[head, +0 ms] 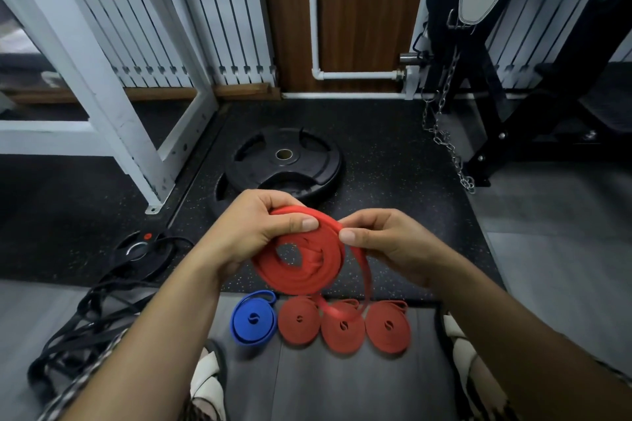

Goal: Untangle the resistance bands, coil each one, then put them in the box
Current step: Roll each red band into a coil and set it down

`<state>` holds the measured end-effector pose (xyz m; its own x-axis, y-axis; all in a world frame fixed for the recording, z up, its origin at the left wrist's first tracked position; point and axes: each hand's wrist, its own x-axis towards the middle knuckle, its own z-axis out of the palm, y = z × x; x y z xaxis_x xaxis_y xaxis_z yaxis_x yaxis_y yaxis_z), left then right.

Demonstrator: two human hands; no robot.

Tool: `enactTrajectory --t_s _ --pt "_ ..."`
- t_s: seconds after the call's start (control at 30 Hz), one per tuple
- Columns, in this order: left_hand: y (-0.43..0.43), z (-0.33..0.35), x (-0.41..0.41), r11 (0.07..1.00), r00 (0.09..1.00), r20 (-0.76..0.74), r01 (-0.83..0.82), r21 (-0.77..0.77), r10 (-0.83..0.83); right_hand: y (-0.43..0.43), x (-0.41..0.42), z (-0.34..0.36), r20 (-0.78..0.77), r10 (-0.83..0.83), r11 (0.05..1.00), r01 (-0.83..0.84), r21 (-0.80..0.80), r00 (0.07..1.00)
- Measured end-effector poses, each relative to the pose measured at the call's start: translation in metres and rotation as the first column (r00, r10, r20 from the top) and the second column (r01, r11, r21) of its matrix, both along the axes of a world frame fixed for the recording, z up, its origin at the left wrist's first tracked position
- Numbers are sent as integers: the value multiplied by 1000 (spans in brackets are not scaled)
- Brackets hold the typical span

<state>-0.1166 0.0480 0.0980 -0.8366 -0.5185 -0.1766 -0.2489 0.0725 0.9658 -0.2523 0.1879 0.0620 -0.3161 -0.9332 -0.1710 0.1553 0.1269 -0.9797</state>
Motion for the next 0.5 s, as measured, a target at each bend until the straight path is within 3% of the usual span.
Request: enactTrajectory --t_s 0.07,0.17,0.37,0.5 --pt "0 -1 -1 1000 999 -19 -27 8 27 0 1 -2 -24 -22 1000 22 11 999" --pt "0 -4 -4 995 994 -51 -100 7 100 -1 5 -2 -178 -91 996 91 -7 980" --pt "1 -10 -9 972 964 -138 -232 -32 226 -2 13 3 -222 -126 991 115 -61 967" --pt "8 -16 -15 945 927 -184 -319 72 327 0 10 6 -185 -131 991 124 -46 974"
